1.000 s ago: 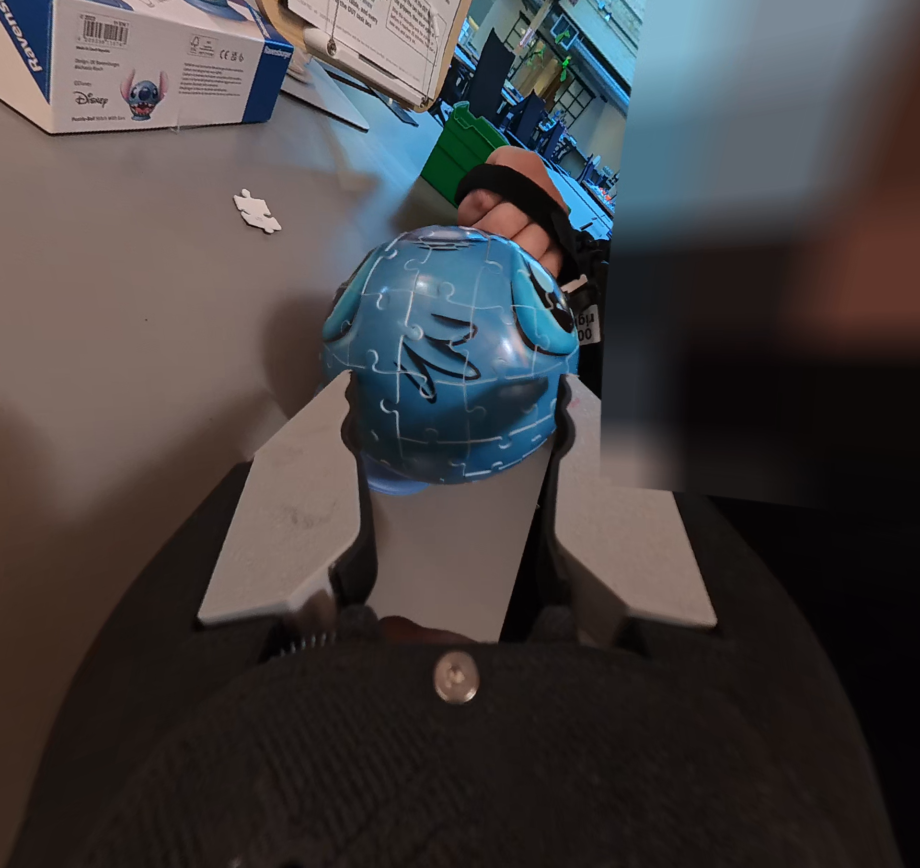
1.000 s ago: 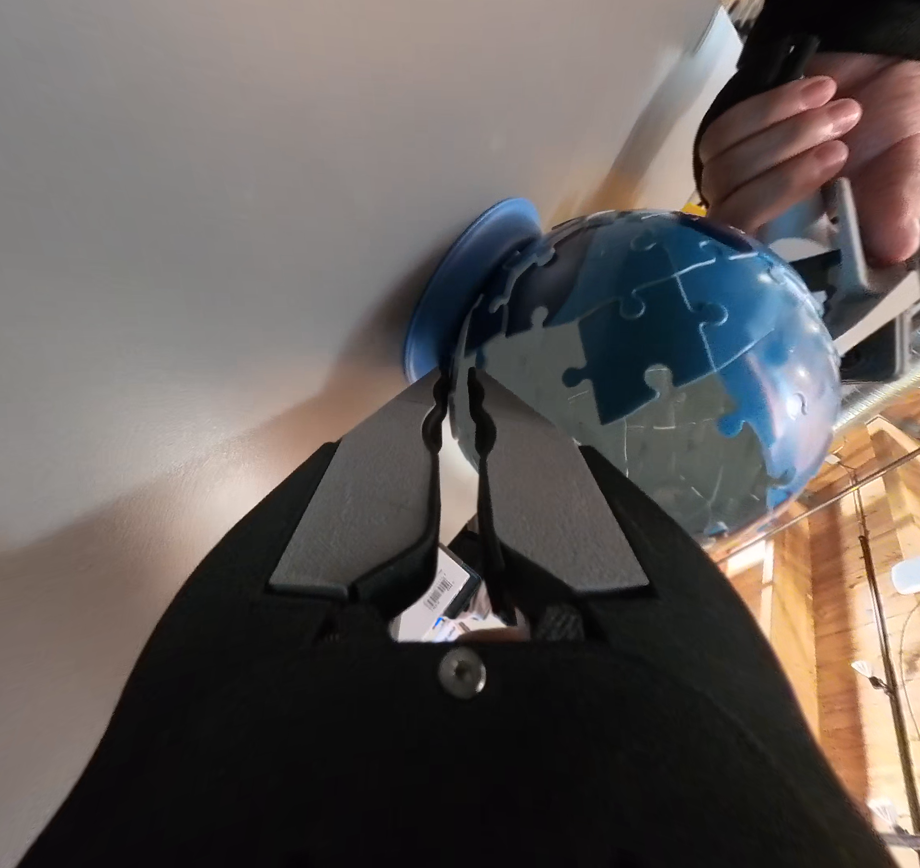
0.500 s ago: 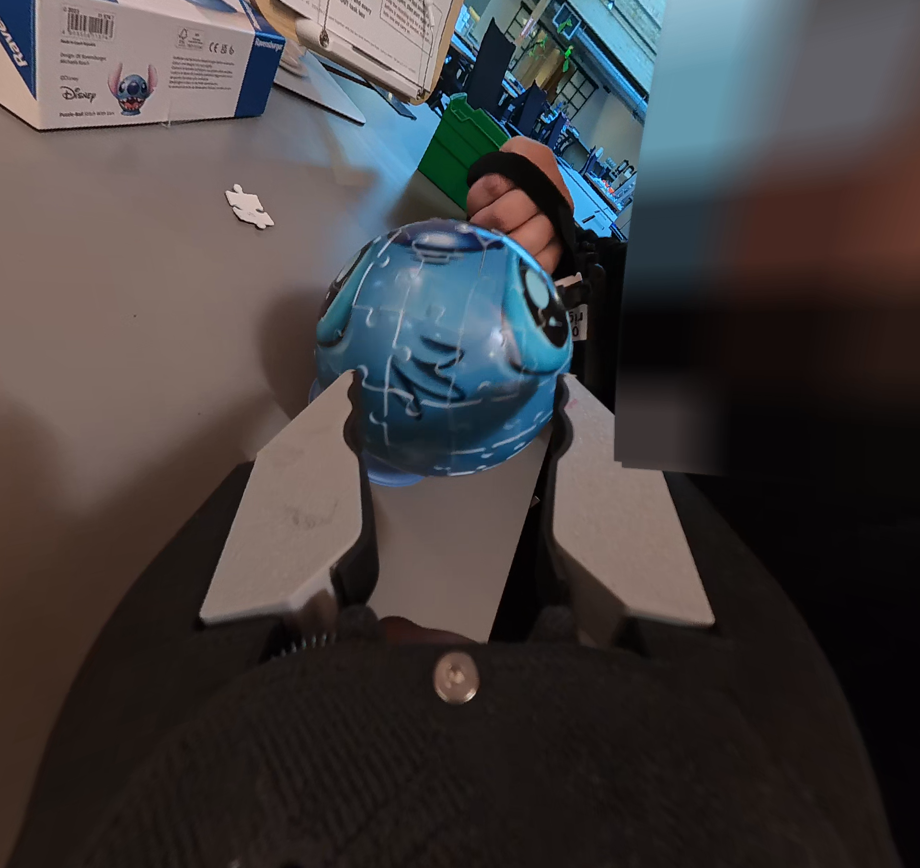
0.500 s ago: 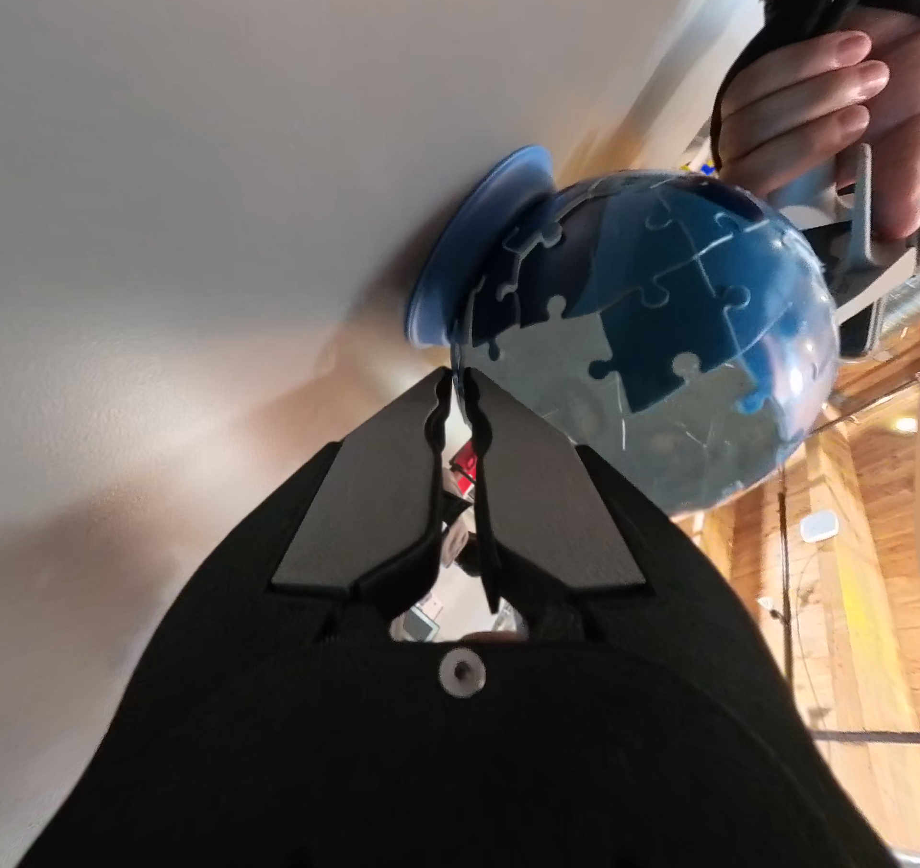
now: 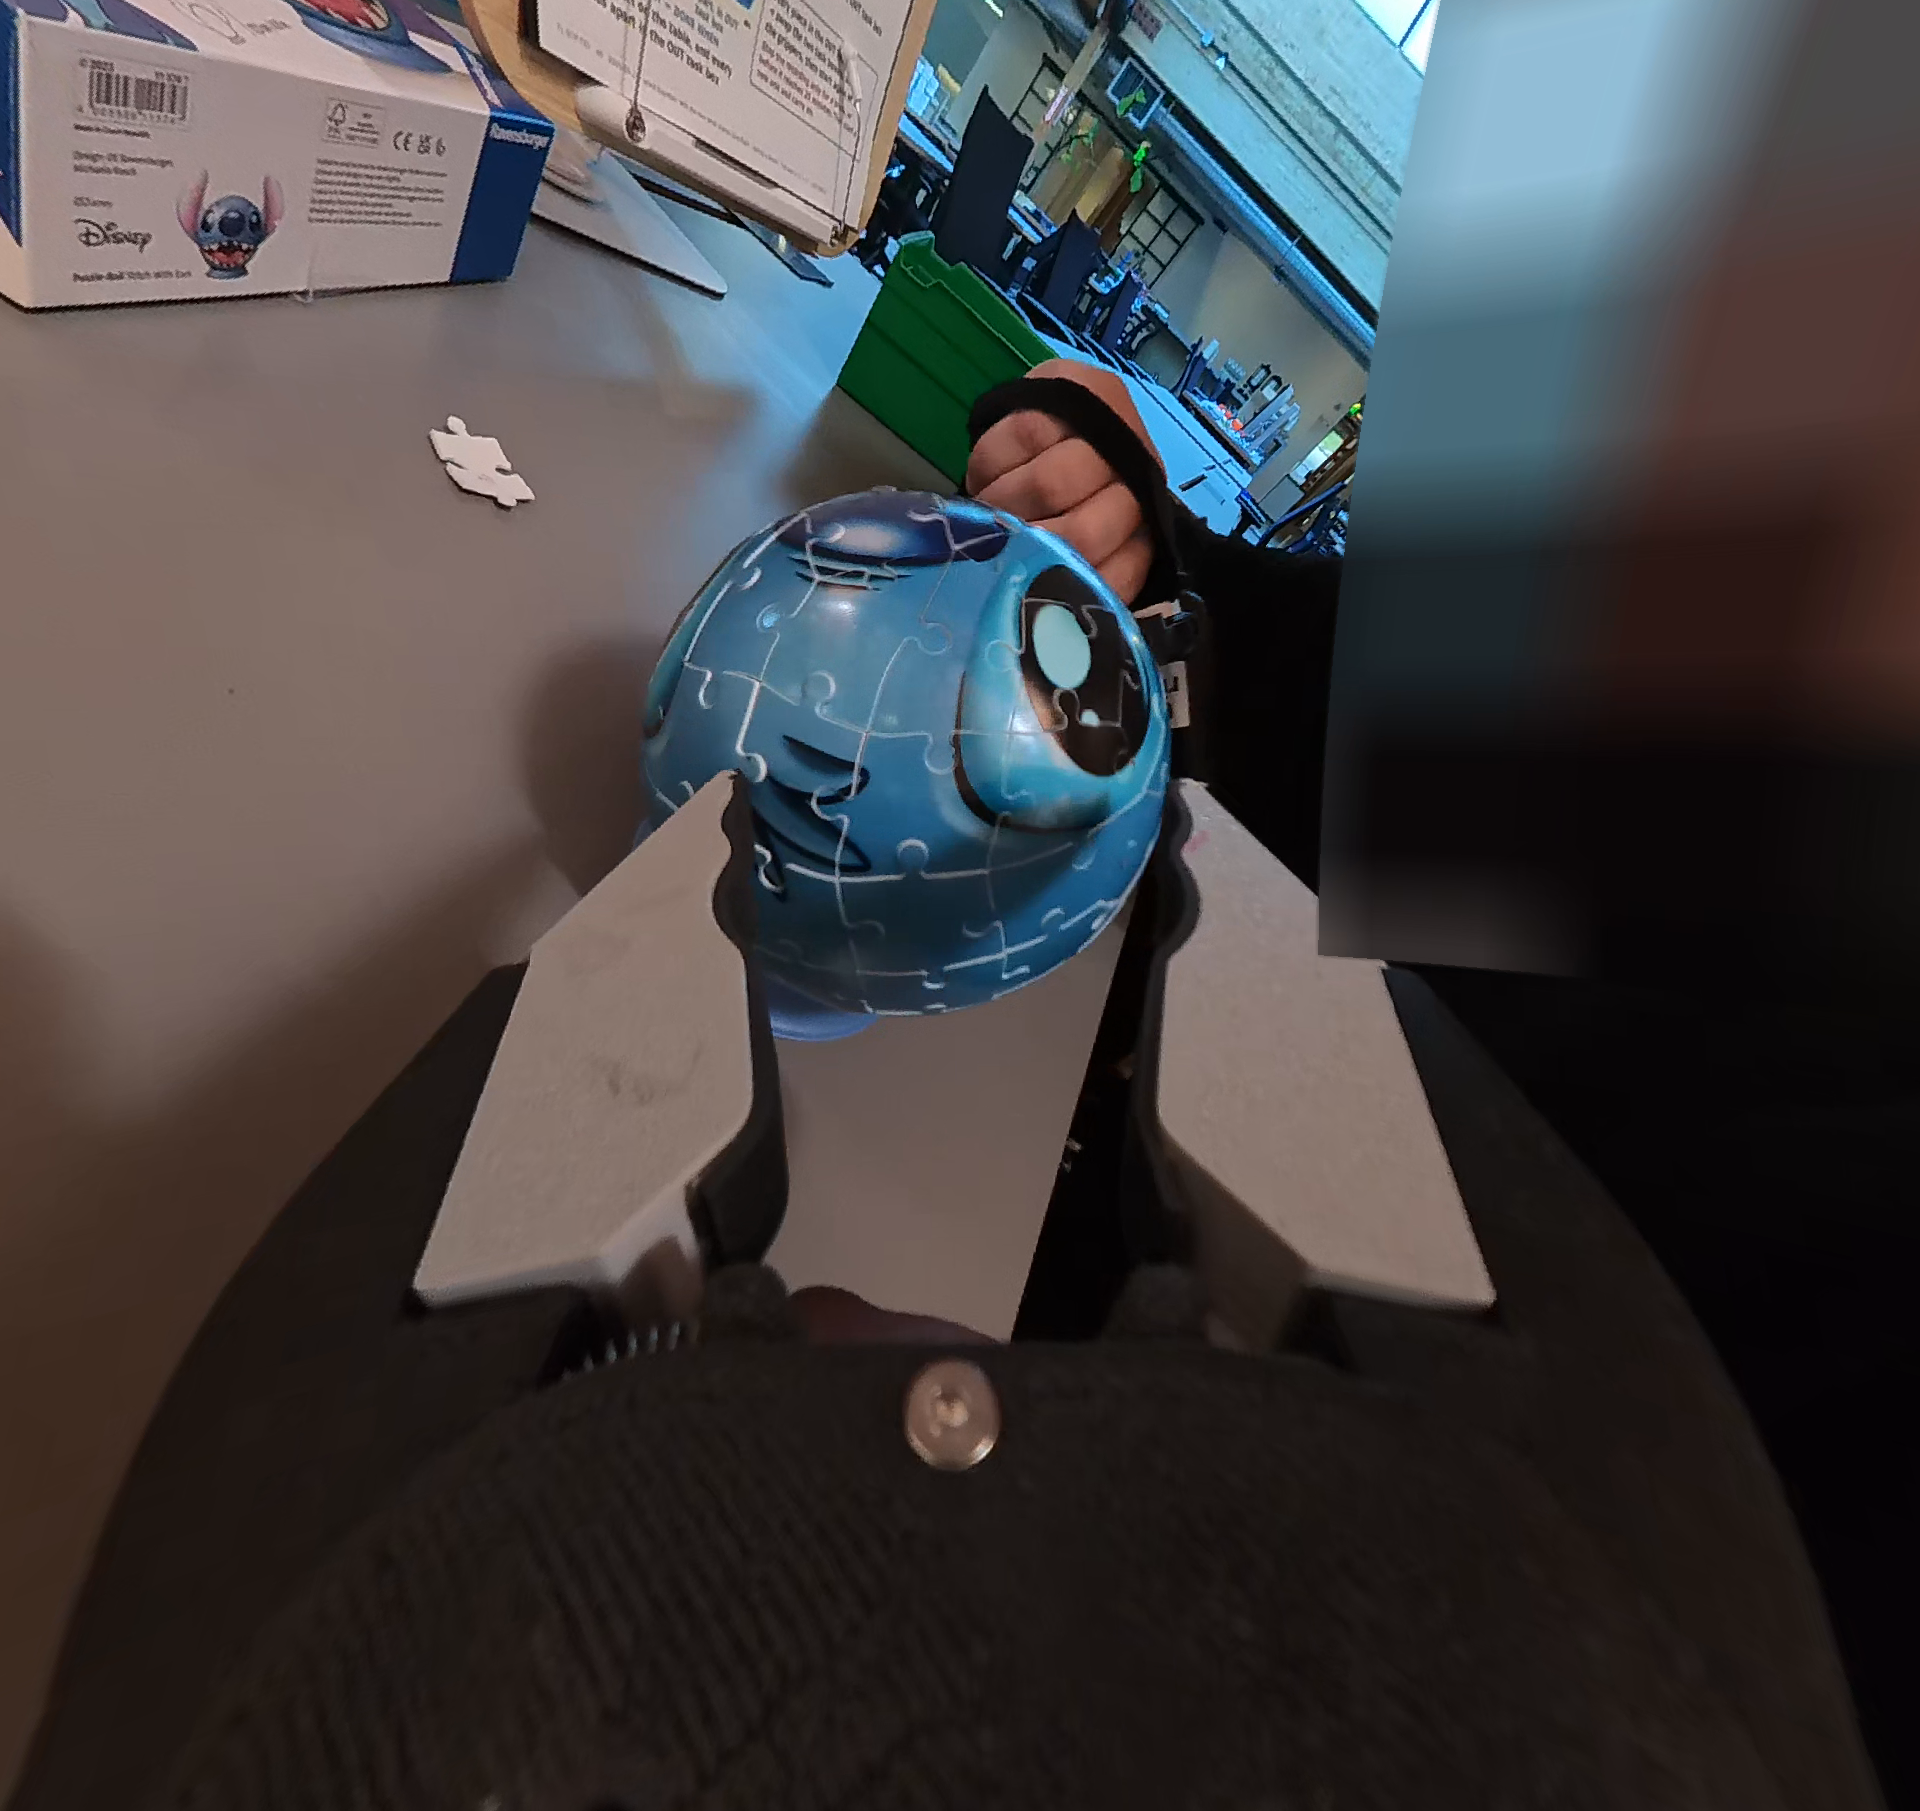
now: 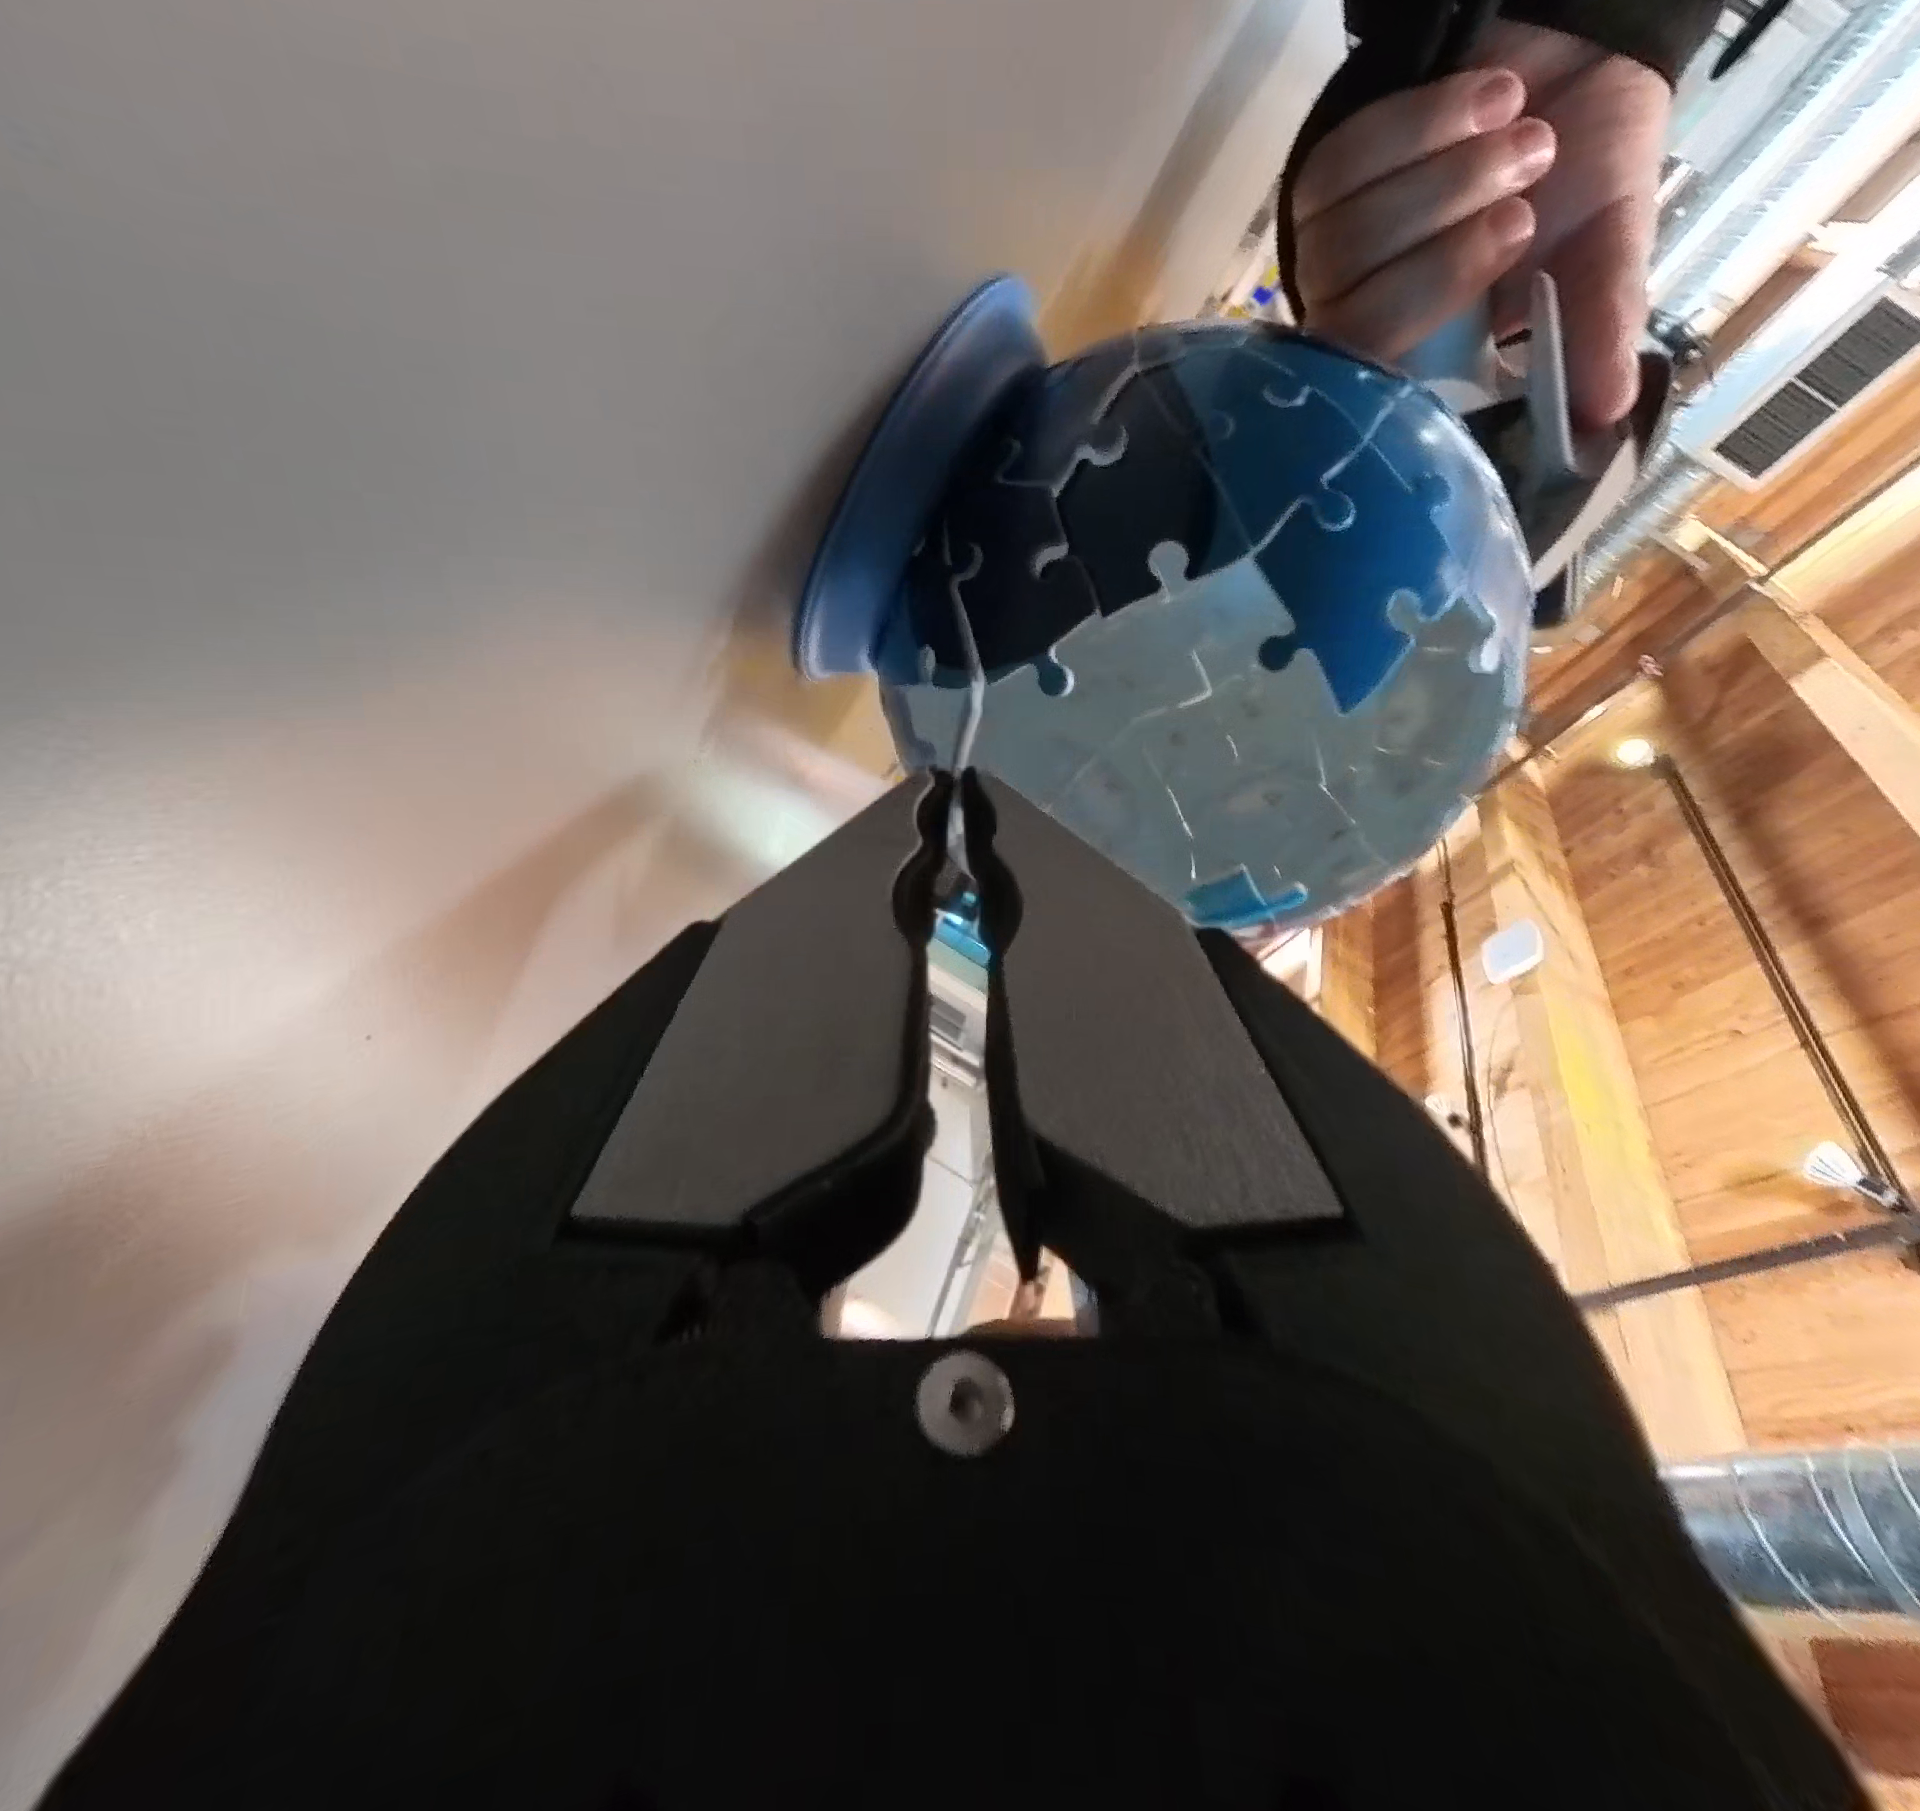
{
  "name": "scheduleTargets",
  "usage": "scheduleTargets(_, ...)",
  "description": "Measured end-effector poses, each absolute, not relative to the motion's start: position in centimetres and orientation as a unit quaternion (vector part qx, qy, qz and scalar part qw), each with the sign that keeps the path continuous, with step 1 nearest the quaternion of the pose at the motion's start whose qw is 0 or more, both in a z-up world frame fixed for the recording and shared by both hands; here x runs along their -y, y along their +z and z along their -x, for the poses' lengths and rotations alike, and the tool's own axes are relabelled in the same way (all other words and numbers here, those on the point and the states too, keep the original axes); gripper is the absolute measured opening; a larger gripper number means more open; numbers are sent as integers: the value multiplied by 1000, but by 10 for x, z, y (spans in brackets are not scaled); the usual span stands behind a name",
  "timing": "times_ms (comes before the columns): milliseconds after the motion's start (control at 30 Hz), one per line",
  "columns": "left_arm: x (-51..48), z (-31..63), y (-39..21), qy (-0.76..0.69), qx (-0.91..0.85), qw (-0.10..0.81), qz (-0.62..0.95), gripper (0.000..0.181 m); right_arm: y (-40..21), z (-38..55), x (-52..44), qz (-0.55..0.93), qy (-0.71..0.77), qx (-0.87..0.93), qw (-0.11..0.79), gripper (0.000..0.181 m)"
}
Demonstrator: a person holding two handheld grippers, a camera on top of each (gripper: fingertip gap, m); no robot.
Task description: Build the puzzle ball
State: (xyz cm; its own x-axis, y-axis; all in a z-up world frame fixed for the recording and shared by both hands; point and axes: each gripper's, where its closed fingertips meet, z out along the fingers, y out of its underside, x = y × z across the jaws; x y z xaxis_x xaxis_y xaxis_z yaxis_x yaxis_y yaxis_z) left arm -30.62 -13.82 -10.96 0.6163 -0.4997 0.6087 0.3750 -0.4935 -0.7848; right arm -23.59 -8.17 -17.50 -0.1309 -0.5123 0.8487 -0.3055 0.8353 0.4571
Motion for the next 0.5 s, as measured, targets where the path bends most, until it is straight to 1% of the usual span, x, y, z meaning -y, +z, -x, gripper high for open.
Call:
scheduleTargets(133, 140, 304, -109, -443, -46, 501, 742, 74, -175, 234, 74, -243, -81, 757, 601, 0)
scheduleTargets(333, 145, 303, -104, -445, -55, 510, 734, 72, -150, 227, 75, -218, -81, 732, 641, 0)
scheduleTargets(400, 147, 303, -102, -447, -59, 512, 731, 72, -150, 223, 65, -192, -84, 743, 635, 0)
scheduleTargets(500, 151, 302, -98, -440, -72, 518, 730, 72, -165, 218, 29, -132, -90, 782, 602, 0)
